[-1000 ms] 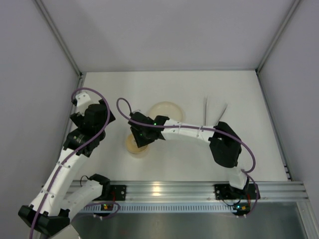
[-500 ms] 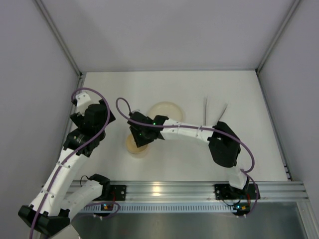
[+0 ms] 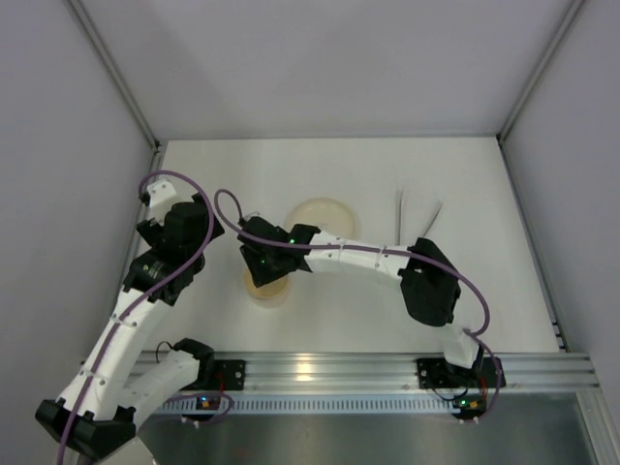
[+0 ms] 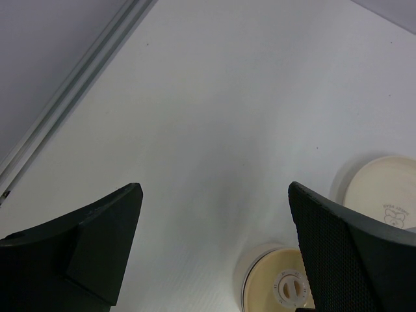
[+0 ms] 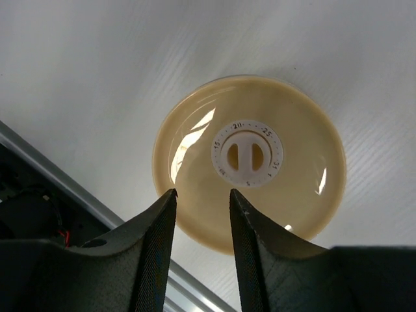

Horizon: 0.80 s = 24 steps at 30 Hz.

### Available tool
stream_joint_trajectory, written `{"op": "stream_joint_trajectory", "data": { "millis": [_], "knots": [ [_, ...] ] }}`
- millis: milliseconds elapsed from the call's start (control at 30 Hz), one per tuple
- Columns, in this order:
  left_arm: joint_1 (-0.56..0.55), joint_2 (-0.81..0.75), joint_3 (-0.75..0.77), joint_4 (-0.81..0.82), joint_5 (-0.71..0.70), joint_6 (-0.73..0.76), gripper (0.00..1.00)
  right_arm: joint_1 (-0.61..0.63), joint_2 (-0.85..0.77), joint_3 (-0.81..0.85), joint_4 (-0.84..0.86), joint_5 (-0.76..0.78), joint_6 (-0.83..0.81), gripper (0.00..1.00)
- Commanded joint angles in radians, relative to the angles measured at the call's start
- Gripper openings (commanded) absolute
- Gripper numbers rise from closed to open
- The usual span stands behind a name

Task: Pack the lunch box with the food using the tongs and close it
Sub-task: Close the box lid on the packing box.

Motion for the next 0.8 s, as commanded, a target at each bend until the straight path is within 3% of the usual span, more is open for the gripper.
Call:
{"op": "stream_joint_trajectory", "data": {
  "millis": [0, 333, 767],
  "knots": [
    [0.007, -0.008, -0.006, 0.021, 0.002, -0.001, 0.99, 0.035, 0.078, 0.039, -0.017, 0.006, -0.005, 0.38],
    [0.006, -0.009, -0.004, 0.021, 0.002, 0.0, 0.99, 0.038, 0.149, 0.002, -0.011, 0.027, 0.012, 0.37],
    [0.007, -0.008, -0.006, 0.019, 0.002, -0.001, 0.99, 0.036, -0.104, -0.064, 0.057, 0.075, -0.005, 0.38]
  ]
}}
